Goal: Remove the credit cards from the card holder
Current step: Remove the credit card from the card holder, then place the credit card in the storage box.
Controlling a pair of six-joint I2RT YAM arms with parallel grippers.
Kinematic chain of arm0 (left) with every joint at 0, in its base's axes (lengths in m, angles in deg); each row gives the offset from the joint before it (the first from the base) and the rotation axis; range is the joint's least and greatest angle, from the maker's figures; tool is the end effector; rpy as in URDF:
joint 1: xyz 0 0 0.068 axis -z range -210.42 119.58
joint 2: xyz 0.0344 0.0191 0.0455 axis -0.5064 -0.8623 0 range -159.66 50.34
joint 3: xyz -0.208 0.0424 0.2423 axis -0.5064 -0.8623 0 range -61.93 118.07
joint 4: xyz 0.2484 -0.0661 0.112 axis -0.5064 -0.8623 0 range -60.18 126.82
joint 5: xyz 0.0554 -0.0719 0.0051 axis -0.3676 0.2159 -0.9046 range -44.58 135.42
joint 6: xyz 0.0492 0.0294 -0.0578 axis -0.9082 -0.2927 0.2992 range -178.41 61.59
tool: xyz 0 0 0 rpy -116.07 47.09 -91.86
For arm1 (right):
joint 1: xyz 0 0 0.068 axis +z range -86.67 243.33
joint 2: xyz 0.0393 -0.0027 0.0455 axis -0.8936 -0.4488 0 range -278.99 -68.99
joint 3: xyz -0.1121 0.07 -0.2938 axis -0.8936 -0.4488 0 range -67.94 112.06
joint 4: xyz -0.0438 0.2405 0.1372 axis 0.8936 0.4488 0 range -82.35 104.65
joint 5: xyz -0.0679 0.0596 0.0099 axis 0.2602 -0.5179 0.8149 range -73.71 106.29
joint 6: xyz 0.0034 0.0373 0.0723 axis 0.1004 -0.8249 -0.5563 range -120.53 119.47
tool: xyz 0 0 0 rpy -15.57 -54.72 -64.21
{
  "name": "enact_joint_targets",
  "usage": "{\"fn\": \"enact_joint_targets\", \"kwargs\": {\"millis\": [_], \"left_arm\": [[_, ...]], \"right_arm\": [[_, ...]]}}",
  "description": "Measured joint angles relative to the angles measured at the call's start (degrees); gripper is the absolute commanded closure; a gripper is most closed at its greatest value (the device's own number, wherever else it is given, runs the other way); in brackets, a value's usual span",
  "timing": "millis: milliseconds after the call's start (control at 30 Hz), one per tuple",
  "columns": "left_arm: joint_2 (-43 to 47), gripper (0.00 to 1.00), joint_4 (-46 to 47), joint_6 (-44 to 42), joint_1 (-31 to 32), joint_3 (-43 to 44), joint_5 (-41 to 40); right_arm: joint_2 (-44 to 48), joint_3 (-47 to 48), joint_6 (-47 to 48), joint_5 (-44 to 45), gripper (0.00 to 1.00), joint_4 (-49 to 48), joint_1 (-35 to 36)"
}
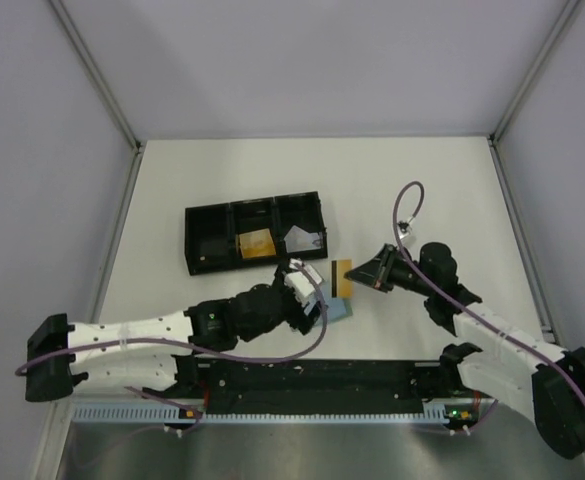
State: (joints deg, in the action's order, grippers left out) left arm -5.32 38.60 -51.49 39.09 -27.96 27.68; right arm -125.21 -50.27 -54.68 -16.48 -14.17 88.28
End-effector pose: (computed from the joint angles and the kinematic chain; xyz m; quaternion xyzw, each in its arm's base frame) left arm 0.1054 -0.2208 0.2830 0.3446 0.7372 -0.2518 0.5238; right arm 0.1811 0.1264 0.2184 0.0312 0.7875 0.5391 0.2973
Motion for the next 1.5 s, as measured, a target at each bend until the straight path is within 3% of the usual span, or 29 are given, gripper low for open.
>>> {"fn": "enact_joint_targets", "kwargs": {"millis": [133,300,600,700,733,800,933,1033,1067,1200,1367,1500], "left_arm": [[-4.94,0.16,0.35,-10.86,8.52,2.84,-6.67],[-12.35,0.19,2.69,-20.65,15.15,5.77,-14.16],[-24.68,0.32,13.27,-32.79,18.1,7.67,-27.5],[-27.56,0.43,16.52,-35.36,18.36,8.41,-29.73],[-28.35,0.5,17.79,-35.93,18.4,8.59,-30.34],[-29.86,0.74,19.87,-37.29,18.4,9.01,-31.63],[-32.92,0.98,24.61,-40.54,18.49,9.62,-35.15],[-33.86,1.0,26.58,-42.21,18.75,9.79,-37.57],[-33.86,1.0,26.91,-42.29,18.78,9.79,-38.07],[-33.05,1.0,26.56,-40.15,18.75,9.79,-38.18],[-24.94,1.0,18.56,-28.96,16.41,9.44,-35.32],[-14.12,1.0,12.17,-16.13,11.23,6.97,-28.5]], "right_arm": [[3.61,0.02,-1.6,1.25,1.0,2.82,0.15],[5.7,0.09,-3.8,1.99,1.0,4.17,0.72],[8.28,0.13,-6.99,2.97,1.0,4.81,1.66],[9.09,0.13,-7.5,3.13,1.0,4.79,1.7],[9.29,0.15,-7.65,3.21,1.0,4.79,1.81],[9.42,0.24,-8.07,3.19,1.0,4.92,1.99],[9.84,0.46,-8.48,4.52,1.0,5.62,1.99],[10.19,0.46,-8.55,5.86,1.0,6.84,1.99],[10.38,0.46,-8.63,6.25,0.98,7.21,2.01],[11.41,0.48,-8.5,6.82,0.65,8.15,2.05],[13.14,3.02,-5.64,7.48,0.35,9.7,2.27],[15.26,7.56,-0.17,8.39,0.25,12.66,2.29]]}}
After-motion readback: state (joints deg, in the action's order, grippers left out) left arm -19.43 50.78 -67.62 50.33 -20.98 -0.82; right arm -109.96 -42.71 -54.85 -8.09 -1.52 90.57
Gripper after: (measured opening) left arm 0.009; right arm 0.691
